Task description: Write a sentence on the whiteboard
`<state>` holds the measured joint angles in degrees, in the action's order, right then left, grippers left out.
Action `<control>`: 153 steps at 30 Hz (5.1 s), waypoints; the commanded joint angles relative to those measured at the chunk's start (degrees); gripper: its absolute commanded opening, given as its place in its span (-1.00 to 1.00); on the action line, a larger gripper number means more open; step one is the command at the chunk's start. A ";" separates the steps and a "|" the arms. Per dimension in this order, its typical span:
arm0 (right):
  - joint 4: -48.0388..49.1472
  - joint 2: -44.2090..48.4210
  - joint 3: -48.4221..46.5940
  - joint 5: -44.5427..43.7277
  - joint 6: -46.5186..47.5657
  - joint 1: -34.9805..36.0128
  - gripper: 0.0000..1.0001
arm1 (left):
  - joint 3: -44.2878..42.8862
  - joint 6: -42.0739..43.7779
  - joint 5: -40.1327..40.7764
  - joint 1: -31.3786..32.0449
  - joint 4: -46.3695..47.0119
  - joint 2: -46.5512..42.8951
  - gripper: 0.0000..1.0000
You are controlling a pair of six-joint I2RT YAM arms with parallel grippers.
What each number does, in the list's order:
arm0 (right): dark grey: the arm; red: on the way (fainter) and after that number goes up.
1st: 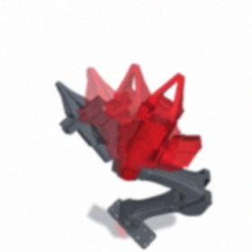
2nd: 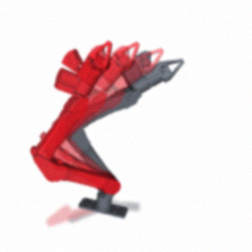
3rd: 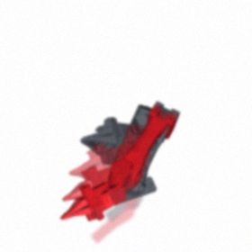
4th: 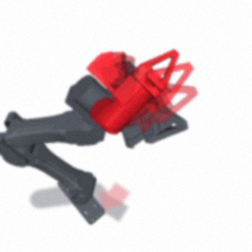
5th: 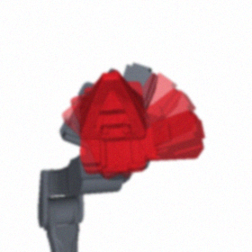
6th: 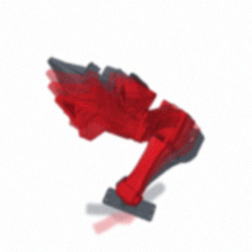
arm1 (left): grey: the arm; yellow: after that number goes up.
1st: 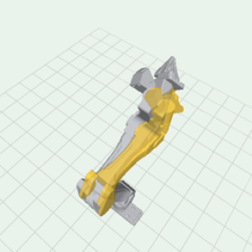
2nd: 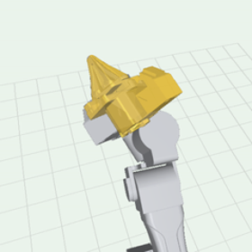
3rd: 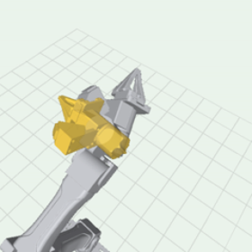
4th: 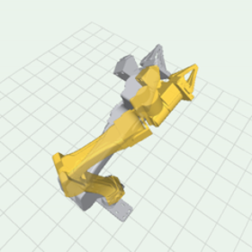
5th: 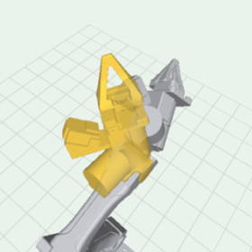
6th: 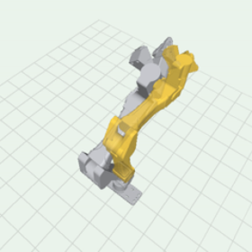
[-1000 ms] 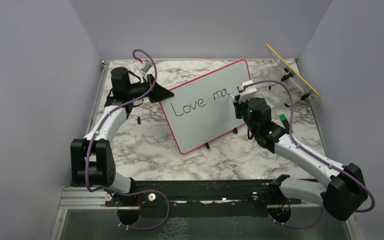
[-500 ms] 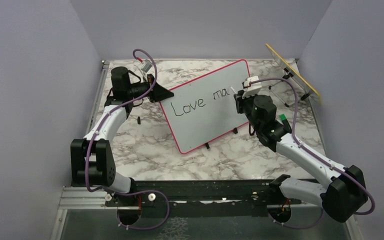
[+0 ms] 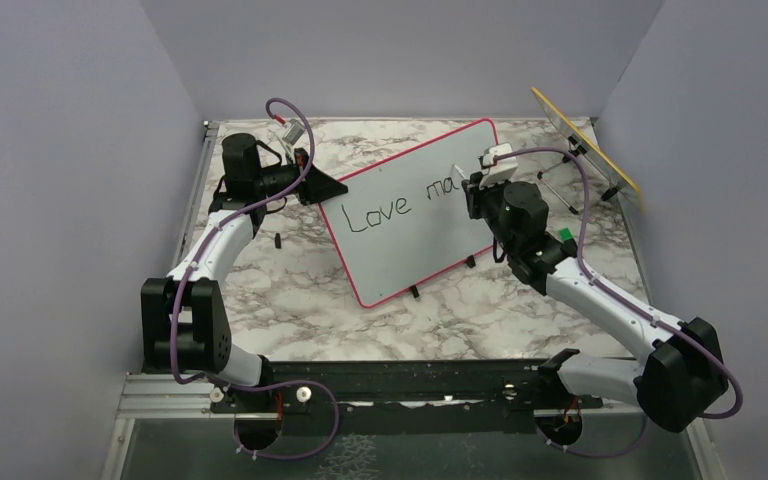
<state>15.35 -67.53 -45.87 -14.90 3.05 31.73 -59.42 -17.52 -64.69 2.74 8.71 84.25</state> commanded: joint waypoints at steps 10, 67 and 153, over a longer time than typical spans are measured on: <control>-2.59 -0.81 -2.24 1.76 -0.72 -0.70 -0.98 | 1.15 5.30 2.61 0.74 -5.21 2.15 -1.00; -3.07 2.05 0.08 -2.86 -1.60 -0.71 -0.98 | 1.06 5.64 2.83 0.70 -5.57 2.07 -1.00; -12.74 1.76 1.57 -3.82 -4.47 -1.69 -0.98 | 0.80 5.85 2.95 0.71 -6.16 2.08 -1.00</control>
<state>4.36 -65.93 -45.34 -17.32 0.43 30.26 -59.64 -17.23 -64.64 2.74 7.92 84.23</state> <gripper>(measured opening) 0.168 0.028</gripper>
